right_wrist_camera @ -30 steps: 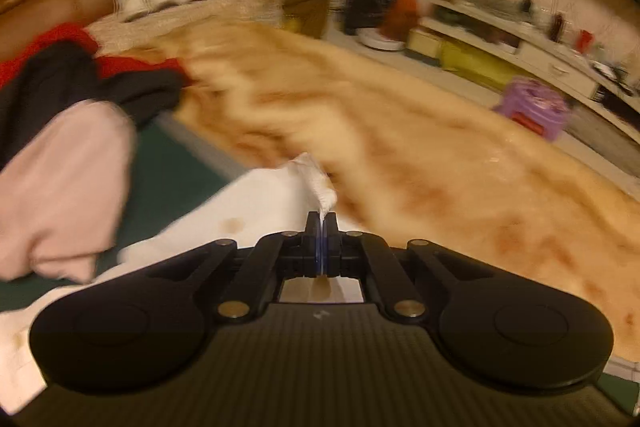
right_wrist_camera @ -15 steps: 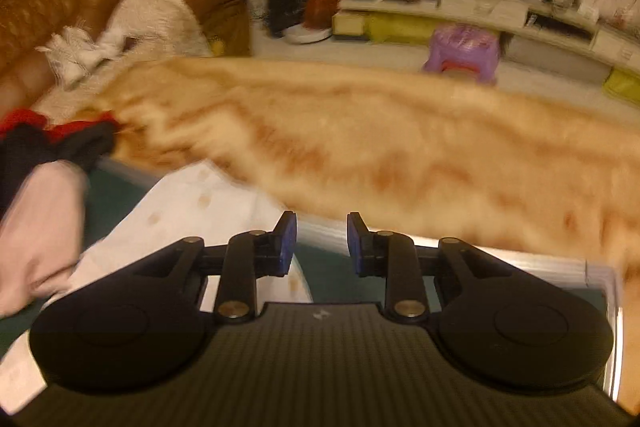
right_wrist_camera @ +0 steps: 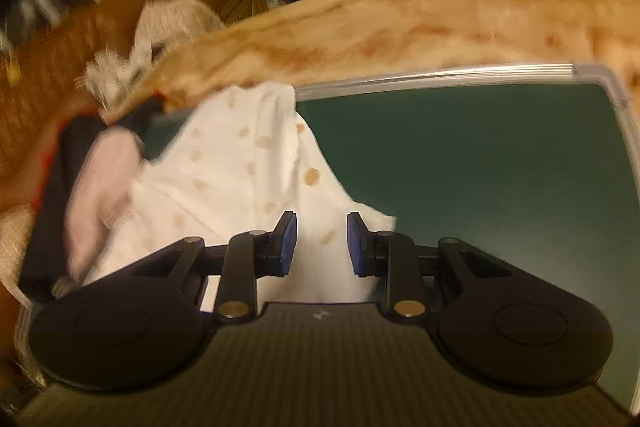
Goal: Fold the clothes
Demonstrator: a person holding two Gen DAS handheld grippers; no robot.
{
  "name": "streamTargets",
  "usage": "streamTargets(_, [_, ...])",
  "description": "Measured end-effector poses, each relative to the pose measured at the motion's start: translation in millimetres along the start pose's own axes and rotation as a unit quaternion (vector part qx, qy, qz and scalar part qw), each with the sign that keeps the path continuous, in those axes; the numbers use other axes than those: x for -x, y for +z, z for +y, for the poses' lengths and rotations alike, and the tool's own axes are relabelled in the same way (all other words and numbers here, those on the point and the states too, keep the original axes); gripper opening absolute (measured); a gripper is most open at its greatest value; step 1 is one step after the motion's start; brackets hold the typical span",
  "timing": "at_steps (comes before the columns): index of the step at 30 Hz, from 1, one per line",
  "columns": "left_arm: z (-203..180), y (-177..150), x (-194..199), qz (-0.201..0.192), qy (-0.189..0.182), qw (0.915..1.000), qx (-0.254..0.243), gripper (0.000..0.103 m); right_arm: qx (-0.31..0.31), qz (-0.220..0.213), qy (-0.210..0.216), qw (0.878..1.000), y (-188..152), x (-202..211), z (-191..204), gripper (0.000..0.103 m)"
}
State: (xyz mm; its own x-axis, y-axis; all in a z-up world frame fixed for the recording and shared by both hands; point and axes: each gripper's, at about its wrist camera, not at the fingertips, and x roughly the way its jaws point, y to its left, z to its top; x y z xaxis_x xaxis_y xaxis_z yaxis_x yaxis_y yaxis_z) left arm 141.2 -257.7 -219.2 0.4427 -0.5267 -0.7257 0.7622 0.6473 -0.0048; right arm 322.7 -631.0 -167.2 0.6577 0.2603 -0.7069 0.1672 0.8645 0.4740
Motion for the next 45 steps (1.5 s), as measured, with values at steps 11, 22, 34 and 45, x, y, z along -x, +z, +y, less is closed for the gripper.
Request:
streamTargets(11, [-2.2, 0.4, 0.7, 0.002, 0.004, 1.0000, -0.003, 0.064, 0.146, 0.028, -0.037, 0.988, -18.1, -14.4, 55.7, 0.032])
streamTargets(22, [-0.7, -0.9, -0.3, 0.000, 0.001, 1.0000, -0.004, 0.064, 0.060, -0.021, -0.071, 0.995, -2.1, 3.8, 25.1, 0.004])
streamTargets(34, [-0.9, -0.4, -0.3, 0.000, 0.001, 1.0000, -0.005, 0.064, -0.031, -0.081, -0.148, 0.985, 0.5, 16.8, -3.5, 0.010])
streamTargets(45, [-2.8, -0.2, -0.5, 0.001, 0.004, 1.0000, -0.003, 0.065, 0.296, -0.023, 0.029, 0.955, -11.7, -48.6, 148.9, 0.019])
